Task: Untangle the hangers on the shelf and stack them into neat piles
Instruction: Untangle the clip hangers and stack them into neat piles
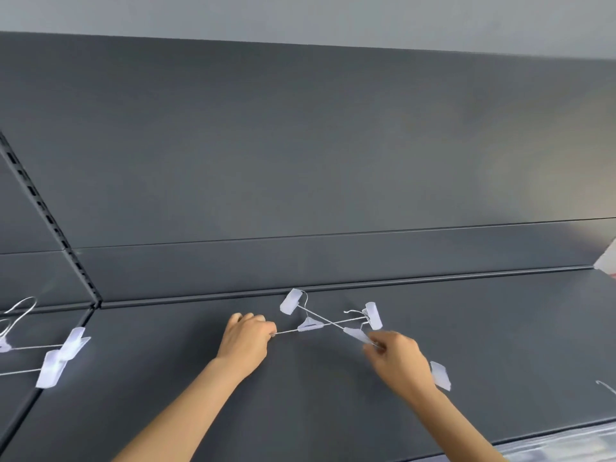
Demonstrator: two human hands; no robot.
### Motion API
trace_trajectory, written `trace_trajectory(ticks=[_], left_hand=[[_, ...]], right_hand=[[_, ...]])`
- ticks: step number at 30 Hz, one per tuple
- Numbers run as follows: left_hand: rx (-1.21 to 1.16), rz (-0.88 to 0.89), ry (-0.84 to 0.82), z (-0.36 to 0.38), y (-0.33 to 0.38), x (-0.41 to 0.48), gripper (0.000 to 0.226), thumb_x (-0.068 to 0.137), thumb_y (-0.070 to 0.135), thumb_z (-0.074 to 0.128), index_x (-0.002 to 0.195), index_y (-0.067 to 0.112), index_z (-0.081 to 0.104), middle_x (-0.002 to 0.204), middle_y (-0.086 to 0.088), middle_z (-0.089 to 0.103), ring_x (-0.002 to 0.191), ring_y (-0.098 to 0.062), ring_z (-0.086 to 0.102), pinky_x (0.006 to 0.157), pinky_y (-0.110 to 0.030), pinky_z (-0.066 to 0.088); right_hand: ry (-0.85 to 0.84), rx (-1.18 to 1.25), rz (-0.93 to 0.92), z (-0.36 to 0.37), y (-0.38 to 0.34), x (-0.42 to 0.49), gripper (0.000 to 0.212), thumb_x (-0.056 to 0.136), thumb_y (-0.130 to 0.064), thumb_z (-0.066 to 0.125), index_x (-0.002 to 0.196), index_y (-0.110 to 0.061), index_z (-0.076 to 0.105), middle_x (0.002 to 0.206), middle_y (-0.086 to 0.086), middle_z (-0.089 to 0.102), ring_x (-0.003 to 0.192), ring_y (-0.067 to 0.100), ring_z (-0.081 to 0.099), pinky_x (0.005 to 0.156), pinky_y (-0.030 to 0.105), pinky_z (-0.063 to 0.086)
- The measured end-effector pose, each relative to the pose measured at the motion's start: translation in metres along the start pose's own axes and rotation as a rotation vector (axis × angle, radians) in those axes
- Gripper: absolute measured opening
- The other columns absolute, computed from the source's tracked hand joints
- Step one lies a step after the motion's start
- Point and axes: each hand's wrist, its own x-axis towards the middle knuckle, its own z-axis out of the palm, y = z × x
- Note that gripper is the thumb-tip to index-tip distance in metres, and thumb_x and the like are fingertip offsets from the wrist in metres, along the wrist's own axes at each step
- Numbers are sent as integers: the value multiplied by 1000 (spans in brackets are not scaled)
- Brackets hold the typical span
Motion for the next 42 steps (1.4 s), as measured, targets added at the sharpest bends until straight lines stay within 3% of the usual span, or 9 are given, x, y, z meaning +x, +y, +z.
trace_trajectory(ticks=[6, 12, 15, 18, 25, 28, 33, 39, 42], left_hand=[[54, -67, -26, -7, -6, -6, 31, 91, 12, 42, 107, 27, 63, 110, 7, 62, 106, -17, 51, 95, -25, 29], [-135, 4, -44, -10, 40, 5, 31, 93, 15, 38, 119, 18, 54, 116, -2, 58, 112, -24, 50, 83, -32, 39], [-271, 47, -109, -6, 58, 8, 31, 97, 21, 36, 123, 19, 54, 121, -2, 54, 114, -23, 48, 88, -34, 44], [-340, 18, -113, -6, 60, 4, 26, 97, 24, 38, 108, 16, 60, 112, -3, 56, 107, -23, 51, 82, -33, 43], [-407, -196, -85, -8, 40, -14, 6, 90, 23, 49, 85, 21, 46, 94, -1, 66, 85, -24, 59, 64, -28, 39], [-378, -320, -122, -13, 42, -16, 10, 89, 25, 50, 96, 18, 53, 97, -3, 65, 90, -27, 62, 68, -30, 42], [-380, -385, -227, -19, 49, -22, 22, 80, 8, 41, 61, 17, 40, 74, -3, 66, 68, -30, 48, 51, -24, 34], [-459, -407, -7, -35, 33, -46, 23, 88, 6, 36, 70, 19, 42, 81, -4, 68, 69, -23, 49, 53, -26, 35], [-533, -400, 123, -45, 19, -62, 22, 89, 7, 40, 71, 19, 44, 65, 3, 65, 62, -20, 47, 51, -27, 33]], right_hand=[[101, 219, -31, -17, -1, -4, 28, 88, -25, 54, 71, -4, 61, 52, 0, 32, 54, 19, 26, 51, 29, 22], [177, 371, 44, -34, 4, 3, 47, 91, -25, 50, 51, -18, 26, 41, -6, 19, 47, 13, 17, 50, 28, 15], [192, 349, 56, -32, 11, 6, 41, 93, -22, 48, 56, -5, 41, 51, -3, 24, 53, 17, 20, 53, 29, 17], [206, 318, 58, -26, 21, 5, 34, 93, -22, 49, 75, 6, 57, 58, 6, 35, 56, 20, 27, 54, 30, 21], [134, 335, 111, -9, 30, -2, 24, 91, -19, 54, 68, -18, 61, 55, -2, 47, 53, 16, 36, 51, 29, 30], [110, 321, 116, 1, 28, -6, 25, 90, -18, 53, 69, -9, 61, 57, 1, 47, 53, 17, 33, 52, 29, 29], [101, 310, 96, 5, 24, -11, 25, 89, -15, 55, 73, 2, 62, 59, 5, 47, 55, 19, 31, 53, 28, 29], [110, 306, 46, 2, 16, -18, 24, 89, -12, 55, 72, 3, 62, 59, 7, 48, 55, 20, 31, 51, 29, 28], [77, 295, -8, 5, 6, -22, 29, 89, -9, 53, 62, 2, 53, 56, 5, 42, 55, 19, 27, 51, 30, 24]])
